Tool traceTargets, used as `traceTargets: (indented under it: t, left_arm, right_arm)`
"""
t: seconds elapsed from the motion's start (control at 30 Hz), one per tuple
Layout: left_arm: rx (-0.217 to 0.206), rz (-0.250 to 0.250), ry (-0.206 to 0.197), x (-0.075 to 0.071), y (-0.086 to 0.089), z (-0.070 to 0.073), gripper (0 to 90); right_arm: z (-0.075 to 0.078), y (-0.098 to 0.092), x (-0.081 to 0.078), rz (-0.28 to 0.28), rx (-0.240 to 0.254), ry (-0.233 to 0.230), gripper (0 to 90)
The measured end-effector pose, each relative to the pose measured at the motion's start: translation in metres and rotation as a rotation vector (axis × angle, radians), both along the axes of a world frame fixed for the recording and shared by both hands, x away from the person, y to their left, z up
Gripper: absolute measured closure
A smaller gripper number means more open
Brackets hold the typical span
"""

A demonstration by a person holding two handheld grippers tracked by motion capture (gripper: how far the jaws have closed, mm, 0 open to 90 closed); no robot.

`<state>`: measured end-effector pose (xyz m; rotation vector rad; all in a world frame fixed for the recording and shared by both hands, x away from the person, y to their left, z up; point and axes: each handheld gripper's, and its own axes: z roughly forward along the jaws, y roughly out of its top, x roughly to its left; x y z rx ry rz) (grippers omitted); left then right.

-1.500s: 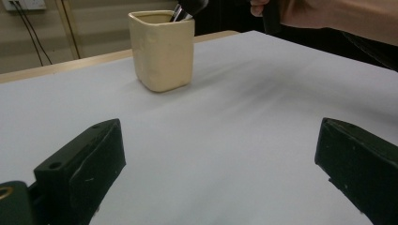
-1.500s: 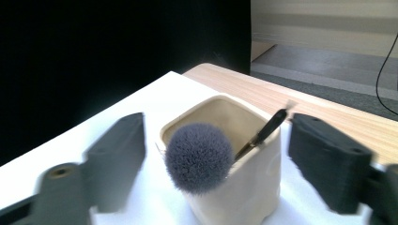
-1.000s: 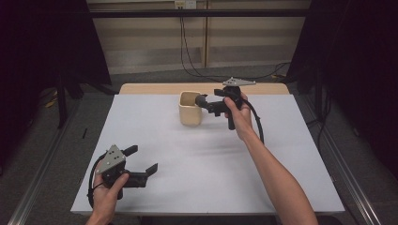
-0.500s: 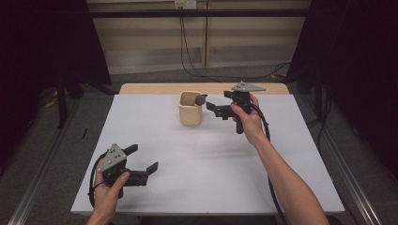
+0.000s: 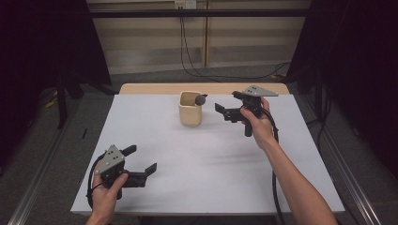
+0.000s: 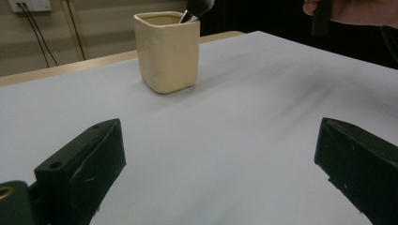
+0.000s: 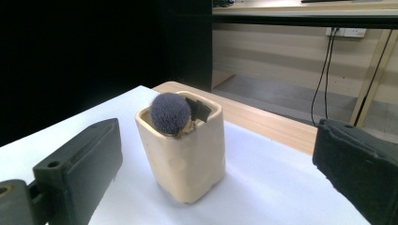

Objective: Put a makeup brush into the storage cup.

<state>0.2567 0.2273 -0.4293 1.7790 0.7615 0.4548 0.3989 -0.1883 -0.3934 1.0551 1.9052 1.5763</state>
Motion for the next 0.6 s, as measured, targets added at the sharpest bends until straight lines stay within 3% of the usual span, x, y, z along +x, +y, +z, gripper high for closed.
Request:
traceTargets:
  t: [0.6]
  left_arm:
    - [-0.009, 0.02, -0.005, -0.001, 0.001, 0.0, 2.1]
  right_arm:
    - [-0.006, -0.022, -0.03, -0.02, -0.007, -0.005, 1.4]
